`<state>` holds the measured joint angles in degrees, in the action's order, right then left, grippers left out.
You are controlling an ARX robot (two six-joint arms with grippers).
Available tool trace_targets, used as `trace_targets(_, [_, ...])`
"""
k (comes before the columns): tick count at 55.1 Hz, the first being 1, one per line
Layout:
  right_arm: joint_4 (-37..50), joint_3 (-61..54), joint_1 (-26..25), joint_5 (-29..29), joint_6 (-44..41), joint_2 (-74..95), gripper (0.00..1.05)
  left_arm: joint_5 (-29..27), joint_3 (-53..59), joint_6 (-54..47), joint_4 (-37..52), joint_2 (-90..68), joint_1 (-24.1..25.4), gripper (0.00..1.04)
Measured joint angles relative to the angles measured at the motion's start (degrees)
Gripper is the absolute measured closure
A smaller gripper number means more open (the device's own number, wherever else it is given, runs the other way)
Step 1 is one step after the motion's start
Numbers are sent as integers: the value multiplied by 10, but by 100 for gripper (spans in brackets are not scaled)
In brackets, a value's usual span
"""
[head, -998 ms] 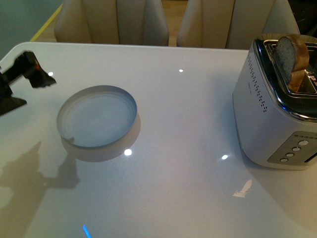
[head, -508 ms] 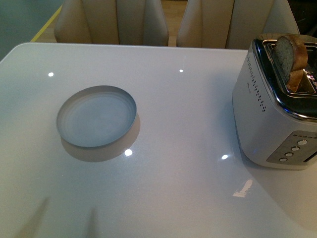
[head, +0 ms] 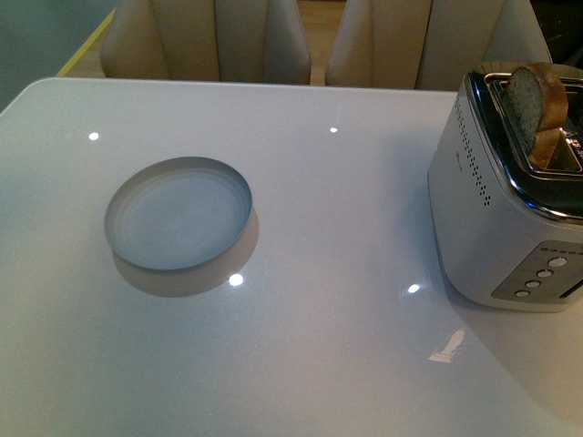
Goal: Left arm holds plate, right arm toasts bread
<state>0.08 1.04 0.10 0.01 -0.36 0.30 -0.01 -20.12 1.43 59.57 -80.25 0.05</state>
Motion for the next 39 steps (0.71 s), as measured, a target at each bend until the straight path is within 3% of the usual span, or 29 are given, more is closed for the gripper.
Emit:
trace_targets(6, [0, 0, 0, 0, 0, 0, 9, 0, 38, -3, 0, 38, 0, 102])
trace_targets(20, [0, 0, 0, 0, 0, 0, 9, 0, 127, -6, 5, 122, 0, 102])
trace_targets(39, [0, 0, 0, 0, 0, 0, 9, 0, 179, -8, -118, 294, 0, 102])
